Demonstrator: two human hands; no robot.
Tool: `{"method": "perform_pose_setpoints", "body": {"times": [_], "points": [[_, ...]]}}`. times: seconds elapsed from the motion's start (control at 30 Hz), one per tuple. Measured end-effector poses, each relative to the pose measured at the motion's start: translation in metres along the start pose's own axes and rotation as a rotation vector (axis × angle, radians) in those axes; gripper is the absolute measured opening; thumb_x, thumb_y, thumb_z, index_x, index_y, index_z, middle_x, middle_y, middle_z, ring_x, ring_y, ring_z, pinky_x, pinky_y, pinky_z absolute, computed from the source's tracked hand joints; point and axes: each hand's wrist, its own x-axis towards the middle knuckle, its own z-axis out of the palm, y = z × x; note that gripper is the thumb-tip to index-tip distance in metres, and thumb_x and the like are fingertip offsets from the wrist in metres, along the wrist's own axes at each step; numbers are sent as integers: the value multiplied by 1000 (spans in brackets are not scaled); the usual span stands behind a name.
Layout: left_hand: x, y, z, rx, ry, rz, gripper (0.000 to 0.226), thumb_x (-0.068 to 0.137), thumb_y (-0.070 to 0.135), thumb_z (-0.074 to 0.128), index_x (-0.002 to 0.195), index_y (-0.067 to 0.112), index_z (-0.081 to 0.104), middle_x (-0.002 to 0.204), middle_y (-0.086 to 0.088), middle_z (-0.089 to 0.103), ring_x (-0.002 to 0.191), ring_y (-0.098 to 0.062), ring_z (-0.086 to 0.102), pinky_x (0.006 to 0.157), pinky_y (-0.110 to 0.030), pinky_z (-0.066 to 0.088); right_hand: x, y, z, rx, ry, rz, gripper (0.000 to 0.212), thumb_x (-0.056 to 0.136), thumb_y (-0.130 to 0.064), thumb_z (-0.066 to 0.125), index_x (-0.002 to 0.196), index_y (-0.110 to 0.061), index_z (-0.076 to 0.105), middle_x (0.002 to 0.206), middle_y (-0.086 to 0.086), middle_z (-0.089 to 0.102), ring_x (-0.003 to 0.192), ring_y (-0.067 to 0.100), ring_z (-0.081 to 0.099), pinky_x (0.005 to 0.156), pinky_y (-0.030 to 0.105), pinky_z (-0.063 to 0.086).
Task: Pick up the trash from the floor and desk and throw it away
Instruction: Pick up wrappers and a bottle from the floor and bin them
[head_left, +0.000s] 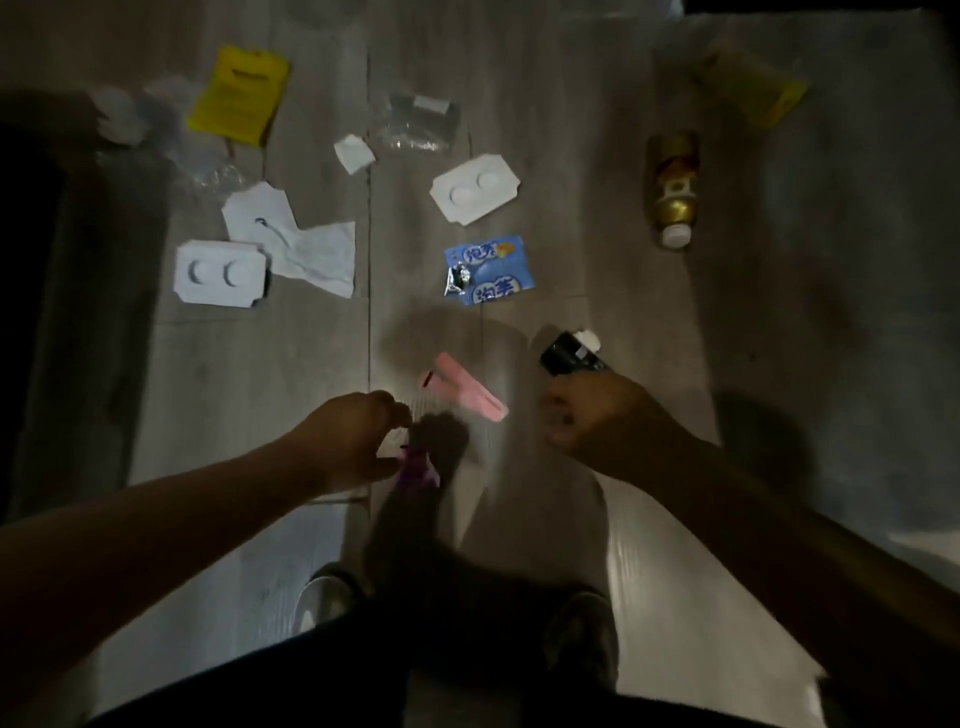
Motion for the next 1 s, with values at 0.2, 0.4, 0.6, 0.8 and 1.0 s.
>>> {"method": "perform_pose_setpoints", "body": {"times": [0.2,0.4,0.6,0.8,1.0], "points": [[64,-51,88,36,97,218,52,82,54,61,126,27,55,108,5,58,91,-10,58,76,-19,42,71,31,65,-127,-137,-110,33,83,-34,59,114,-24,60,96,-5,64,85,12,57,66,22,34],[71,-53,119,17,118,218,45,79,61,60,113,31,56,101,12,53,85,-3,52,74,-16,41,64,29,73,-157,-181,-143,31,85,-29,61,115,-21,62,88,-2,67,84,14,62,80,33,52],[82,-48,130,125,156,312,51,82,53,60,126,28,51,117,7,51,96,-5,45,80,-19,40,59,30,81,-156,-169,-120,35,84,-29,62,118,-22,62,95,-3,67,88,13,62,84,32,52],[90,-54,137,204,219,381,41,91,42,51,129,27,51,123,2,46,112,-14,42,87,-21,35,66,37,86,-200,-187,-106,34,85,-28,62,118,-21,60,101,-3,67,94,13,62,86,31,50],[100,-60,133,106,138,296,26,90,40,56,111,25,62,109,5,55,104,-11,52,87,-24,43,68,42,94,-186,-213,-101,36,86,-28,62,121,-21,59,106,-3,68,96,11,62,82,23,47]]}}
